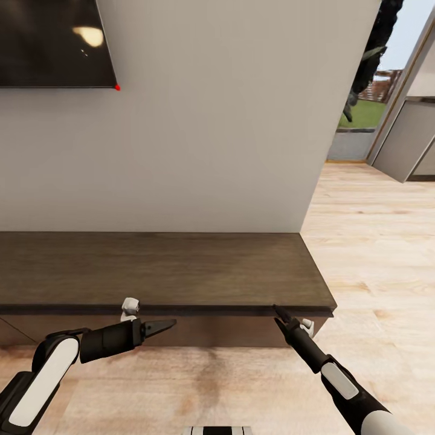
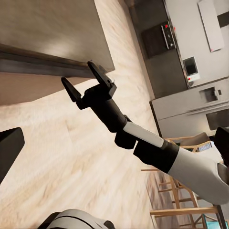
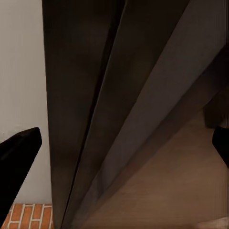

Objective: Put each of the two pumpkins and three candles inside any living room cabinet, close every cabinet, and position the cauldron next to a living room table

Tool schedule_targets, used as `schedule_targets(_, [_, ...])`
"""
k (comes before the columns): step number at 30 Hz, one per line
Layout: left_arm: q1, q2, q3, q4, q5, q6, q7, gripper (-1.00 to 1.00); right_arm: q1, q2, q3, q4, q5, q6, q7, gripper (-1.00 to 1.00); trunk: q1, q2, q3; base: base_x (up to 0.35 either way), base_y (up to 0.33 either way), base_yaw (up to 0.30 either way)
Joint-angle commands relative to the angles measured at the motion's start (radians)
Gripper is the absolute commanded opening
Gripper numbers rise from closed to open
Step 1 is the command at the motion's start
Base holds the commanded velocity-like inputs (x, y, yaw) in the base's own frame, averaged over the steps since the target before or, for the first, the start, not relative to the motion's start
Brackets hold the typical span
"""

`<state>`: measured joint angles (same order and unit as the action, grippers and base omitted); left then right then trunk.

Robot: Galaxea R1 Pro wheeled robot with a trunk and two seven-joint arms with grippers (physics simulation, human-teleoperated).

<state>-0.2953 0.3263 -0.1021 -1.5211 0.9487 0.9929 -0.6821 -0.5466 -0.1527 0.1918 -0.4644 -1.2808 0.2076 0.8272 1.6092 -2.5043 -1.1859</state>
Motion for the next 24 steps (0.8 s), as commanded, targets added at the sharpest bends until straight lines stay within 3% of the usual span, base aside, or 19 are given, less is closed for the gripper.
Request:
schedule_targets(1, [-0.001, 0.000, -0.001, 0.001, 0.001, 0.004, -0.002, 1.00, -0.001, -0.001, 0.003, 0.000, -0.014, 0.009, 0.003, -1.00, 0.000, 0.000, -0.001, 0.000, 0.000, 0.000])
schedule_targets(24, [-0.001, 0.000, -0.002, 0.001, 0.001, 0.004, -0.002, 1.00, -0.001, 0.000, 0.004, 0.000, -0.015, 0.009, 0.001, -1.00, 0.000, 0.000, -0.001, -0.024, 0.000, 0.000])
